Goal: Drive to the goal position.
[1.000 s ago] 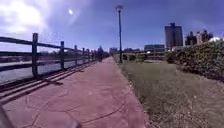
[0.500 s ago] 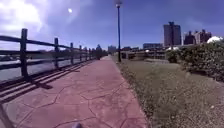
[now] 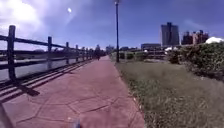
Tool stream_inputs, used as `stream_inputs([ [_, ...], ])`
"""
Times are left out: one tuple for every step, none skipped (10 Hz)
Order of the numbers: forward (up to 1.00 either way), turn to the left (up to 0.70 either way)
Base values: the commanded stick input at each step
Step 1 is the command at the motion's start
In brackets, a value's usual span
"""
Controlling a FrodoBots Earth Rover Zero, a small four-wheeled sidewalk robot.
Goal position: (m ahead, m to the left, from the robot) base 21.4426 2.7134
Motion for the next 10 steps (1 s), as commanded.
stream_inputs([
  [0.7, 0.0],
  [0.7, 0.0],
  [0.7, 0.0],
  [0.7, 0.0],
  [0.7, 0.0],
  [0.7, 0.06],
  [0.7, 0.35],
  [0.7, 0.35],
  [0.7, 0.35],
  [0.7, 0.35],
])
